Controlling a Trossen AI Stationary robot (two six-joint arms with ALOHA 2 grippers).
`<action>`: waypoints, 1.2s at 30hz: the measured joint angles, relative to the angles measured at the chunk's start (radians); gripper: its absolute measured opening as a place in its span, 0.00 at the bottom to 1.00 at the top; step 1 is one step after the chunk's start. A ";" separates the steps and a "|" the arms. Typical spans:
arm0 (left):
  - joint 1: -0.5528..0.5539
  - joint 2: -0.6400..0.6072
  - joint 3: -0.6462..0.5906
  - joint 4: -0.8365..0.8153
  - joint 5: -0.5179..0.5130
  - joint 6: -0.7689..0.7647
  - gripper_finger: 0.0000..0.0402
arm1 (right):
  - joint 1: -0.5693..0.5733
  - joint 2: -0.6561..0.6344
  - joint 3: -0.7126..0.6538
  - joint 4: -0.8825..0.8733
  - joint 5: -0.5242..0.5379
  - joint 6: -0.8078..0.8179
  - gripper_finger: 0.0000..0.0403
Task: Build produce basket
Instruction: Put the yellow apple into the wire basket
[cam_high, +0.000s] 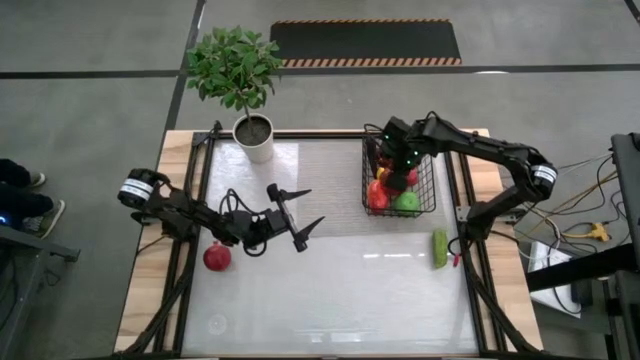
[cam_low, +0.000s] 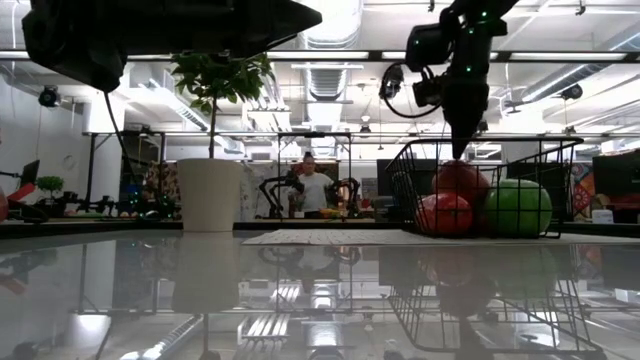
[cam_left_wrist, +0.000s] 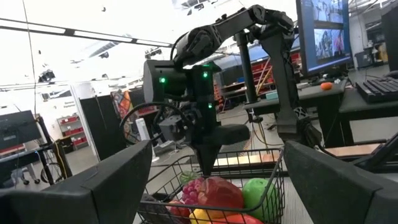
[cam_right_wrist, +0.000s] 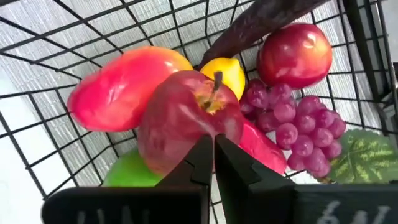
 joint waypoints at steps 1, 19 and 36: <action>0.000 0.000 0.000 0.000 0.000 0.000 0.86 | 0.001 -0.006 -0.004 0.001 -0.002 0.010 0.02; 0.000 0.001 -0.001 0.000 0.000 -0.001 0.86 | 0.037 0.018 -0.060 0.148 0.075 0.001 0.02; 0.000 0.001 -0.006 0.000 0.000 -0.001 0.86 | 0.070 -0.021 -0.062 -0.015 0.002 0.026 0.02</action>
